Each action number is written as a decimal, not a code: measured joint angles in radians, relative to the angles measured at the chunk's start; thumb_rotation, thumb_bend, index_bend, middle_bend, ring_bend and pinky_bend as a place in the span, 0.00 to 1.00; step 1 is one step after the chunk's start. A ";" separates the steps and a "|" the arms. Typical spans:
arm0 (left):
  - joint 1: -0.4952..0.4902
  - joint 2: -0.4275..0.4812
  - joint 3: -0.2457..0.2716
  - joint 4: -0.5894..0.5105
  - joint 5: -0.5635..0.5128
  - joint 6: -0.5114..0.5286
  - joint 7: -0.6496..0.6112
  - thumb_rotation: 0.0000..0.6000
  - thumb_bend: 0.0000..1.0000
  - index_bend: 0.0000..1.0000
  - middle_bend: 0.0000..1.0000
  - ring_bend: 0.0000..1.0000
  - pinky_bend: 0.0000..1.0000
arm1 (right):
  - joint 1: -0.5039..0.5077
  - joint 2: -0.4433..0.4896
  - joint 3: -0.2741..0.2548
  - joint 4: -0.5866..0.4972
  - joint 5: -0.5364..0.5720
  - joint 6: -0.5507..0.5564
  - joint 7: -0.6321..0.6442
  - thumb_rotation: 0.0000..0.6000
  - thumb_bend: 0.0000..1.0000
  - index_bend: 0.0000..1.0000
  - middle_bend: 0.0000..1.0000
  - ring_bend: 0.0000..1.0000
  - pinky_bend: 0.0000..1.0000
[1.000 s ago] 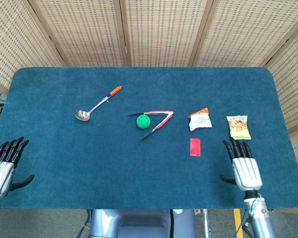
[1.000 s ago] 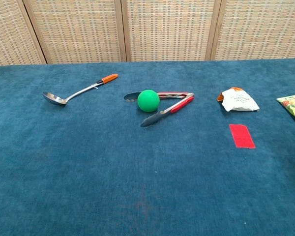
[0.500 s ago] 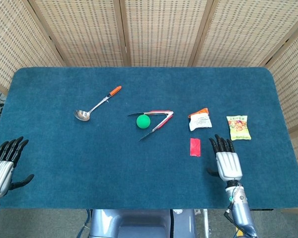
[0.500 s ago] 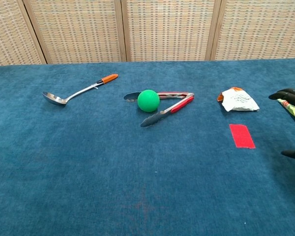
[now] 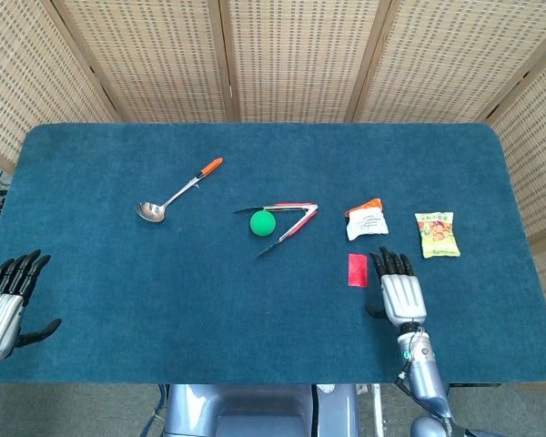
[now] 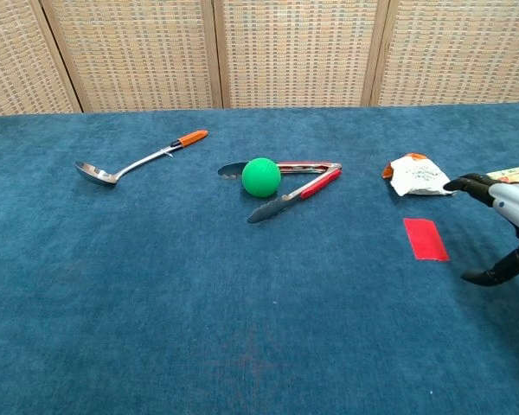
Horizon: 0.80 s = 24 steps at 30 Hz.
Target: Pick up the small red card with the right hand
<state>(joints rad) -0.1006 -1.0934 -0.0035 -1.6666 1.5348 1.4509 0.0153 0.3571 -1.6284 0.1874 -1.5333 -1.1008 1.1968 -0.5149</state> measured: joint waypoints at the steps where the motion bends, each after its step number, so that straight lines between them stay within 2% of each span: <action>1: 0.000 0.000 0.000 0.000 -0.001 0.000 -0.001 1.00 0.22 0.00 0.00 0.00 0.00 | 0.003 -0.003 0.001 0.003 0.003 -0.002 0.000 1.00 0.23 0.00 0.00 0.00 0.00; 24: -0.011 0.006 -0.017 0.021 -0.051 -0.034 -0.048 1.00 0.22 0.00 0.00 0.00 0.00 | 0.113 -0.085 0.049 0.084 0.102 -0.051 -0.056 1.00 0.23 0.00 0.00 0.00 0.00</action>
<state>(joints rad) -0.1121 -1.0870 -0.0206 -1.6458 1.4836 1.4165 -0.0323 0.4704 -1.7136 0.2360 -1.4494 -0.9985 1.1458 -0.5709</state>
